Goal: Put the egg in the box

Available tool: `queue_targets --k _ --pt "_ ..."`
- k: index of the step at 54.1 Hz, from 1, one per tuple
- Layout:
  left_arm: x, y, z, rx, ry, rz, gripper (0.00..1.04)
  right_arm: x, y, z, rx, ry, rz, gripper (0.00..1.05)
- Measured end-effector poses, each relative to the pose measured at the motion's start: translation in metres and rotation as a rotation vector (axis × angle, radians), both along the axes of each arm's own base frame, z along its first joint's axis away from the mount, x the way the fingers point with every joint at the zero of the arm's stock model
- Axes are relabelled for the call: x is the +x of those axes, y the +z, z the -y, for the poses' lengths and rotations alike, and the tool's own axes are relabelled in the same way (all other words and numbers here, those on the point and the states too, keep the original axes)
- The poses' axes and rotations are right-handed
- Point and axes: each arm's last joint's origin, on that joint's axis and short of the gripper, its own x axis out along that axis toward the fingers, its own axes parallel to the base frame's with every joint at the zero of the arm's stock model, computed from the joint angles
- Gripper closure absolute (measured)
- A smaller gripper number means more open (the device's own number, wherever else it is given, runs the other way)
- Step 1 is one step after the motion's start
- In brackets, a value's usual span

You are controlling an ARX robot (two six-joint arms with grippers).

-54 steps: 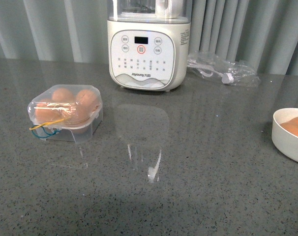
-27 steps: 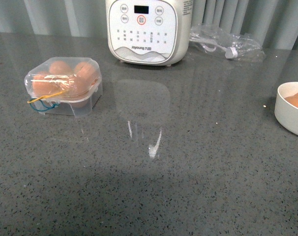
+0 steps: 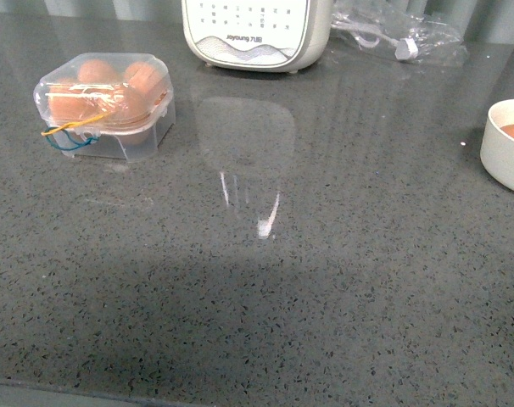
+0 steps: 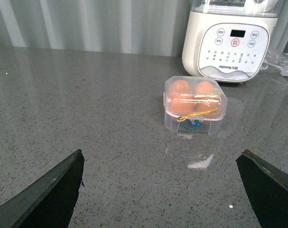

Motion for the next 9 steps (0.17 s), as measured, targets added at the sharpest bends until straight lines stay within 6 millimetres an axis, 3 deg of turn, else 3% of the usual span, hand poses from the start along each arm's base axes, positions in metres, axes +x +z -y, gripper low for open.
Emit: queue_targets --k 9 --pt "0.0000 0.0000 0.0000 0.000 0.000 0.000 0.07 0.0000 0.0000 0.0000 0.000 0.000 0.000 0.07"
